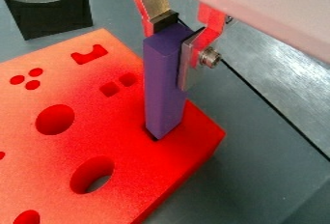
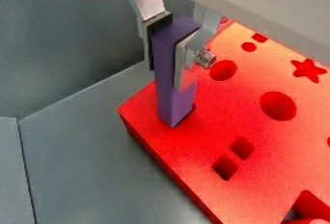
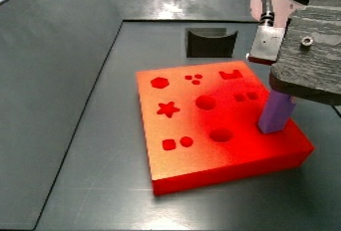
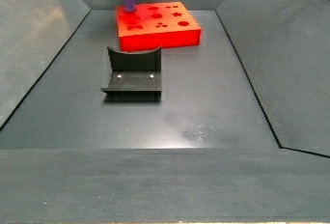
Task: Pick up the rectangle object. Move up. Move to above the board. Insert the rectangle object.
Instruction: Insert the rectangle object.
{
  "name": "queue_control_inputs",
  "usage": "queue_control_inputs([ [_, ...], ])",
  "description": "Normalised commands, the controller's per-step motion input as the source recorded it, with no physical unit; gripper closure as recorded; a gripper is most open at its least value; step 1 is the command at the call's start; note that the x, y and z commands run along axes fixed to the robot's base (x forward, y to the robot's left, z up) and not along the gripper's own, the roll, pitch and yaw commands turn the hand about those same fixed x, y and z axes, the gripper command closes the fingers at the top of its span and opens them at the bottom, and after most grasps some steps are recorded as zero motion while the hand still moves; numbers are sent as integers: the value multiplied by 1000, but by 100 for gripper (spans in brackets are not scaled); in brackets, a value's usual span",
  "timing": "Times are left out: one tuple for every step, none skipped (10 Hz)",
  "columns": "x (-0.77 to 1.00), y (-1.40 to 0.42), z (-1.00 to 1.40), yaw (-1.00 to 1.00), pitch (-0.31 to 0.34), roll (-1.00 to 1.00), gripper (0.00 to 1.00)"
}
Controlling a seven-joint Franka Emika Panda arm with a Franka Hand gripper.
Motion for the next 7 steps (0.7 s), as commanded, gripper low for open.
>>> queue_control_inputs([
  [-91,-80,-217,0,0,0,100],
  [-26,0,-229,-97,17,0,100],
  [-51,0,-209,-143,26,0,100],
  [-109,0,-200,-131,31,0,100],
  [-171,0,-171,-126,26,0,100],
  [-137,0,-177,-106,23,0,100],
  [-137,0,-177,-109,34,0,100],
])
